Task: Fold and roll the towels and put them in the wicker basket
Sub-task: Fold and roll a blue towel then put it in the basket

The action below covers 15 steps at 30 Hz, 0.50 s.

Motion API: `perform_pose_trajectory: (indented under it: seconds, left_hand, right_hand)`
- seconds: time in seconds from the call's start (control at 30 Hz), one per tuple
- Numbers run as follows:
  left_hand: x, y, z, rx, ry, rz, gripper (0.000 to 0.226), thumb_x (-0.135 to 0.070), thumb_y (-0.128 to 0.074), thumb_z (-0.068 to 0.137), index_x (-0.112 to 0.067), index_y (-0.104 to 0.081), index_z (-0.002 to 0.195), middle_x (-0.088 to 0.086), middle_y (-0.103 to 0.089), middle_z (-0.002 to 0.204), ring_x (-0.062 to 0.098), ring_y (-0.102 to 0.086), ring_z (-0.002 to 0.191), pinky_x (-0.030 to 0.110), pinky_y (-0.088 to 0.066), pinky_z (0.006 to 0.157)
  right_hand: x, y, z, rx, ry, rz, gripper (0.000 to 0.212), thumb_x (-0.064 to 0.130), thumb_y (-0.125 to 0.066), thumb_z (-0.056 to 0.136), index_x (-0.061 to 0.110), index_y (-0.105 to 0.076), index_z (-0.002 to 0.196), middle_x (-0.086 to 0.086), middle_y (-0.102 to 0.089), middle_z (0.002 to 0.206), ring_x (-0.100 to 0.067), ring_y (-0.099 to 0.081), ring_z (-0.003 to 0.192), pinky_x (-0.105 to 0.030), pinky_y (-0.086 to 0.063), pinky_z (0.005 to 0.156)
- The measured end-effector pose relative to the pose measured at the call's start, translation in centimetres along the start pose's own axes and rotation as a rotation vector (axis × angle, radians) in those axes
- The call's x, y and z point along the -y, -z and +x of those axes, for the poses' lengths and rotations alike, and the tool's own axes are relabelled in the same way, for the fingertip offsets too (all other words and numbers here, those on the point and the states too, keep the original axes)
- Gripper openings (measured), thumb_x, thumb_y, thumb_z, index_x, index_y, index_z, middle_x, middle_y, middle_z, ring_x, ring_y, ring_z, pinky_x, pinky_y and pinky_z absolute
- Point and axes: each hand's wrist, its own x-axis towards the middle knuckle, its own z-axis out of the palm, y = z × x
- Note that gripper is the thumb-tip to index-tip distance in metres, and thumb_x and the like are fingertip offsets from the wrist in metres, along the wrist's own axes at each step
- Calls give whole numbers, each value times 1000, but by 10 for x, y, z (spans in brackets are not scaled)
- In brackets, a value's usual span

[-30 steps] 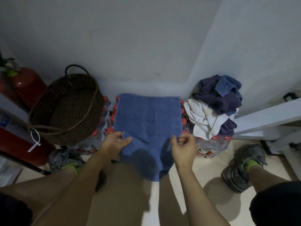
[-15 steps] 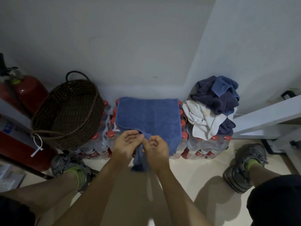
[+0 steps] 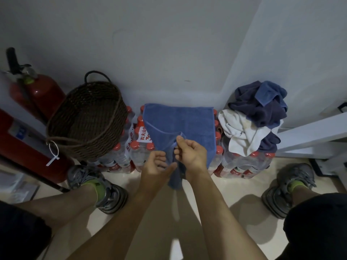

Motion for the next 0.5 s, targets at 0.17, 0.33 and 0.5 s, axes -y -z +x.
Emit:
perform_pose_trajectory:
  seconds: [0.17, 0.33, 0.5]
  left_hand:
    - [-3, 7, 2, 119, -47, 112, 14, -25, -73, 85, -18, -61, 86, -2, -65, 72, 10, -61, 65, 23, -48, 59]
    - [-23, 24, 14, 173, -54, 214, 30, -23, -68, 90, 4, -55, 88, 7, -51, 65, 13, -47, 57, 25, -41, 52]
    - [-54, 24, 26, -8, 11, 106, 24, -17, -67, 90, 2, -56, 79, 16, -59, 65, 15, -55, 60, 33, -48, 61]
  right_hand:
    - [2, 0, 0, 71, 83, -81, 23, 31, -72, 88, 8, -73, 85, 1, -66, 62, -7, -59, 56, -19, -51, 57]
    - [0, 5, 2, 196, 213, -318, 17, 24, -63, 96, 11, -73, 93, -6, -73, 84, -13, -67, 76, -32, -59, 76]
    - [10, 25, 1, 457, 88, -420, 29, 31, -78, 82, 6, -72, 96, -11, -74, 90, -14, -69, 80, -28, -58, 79]
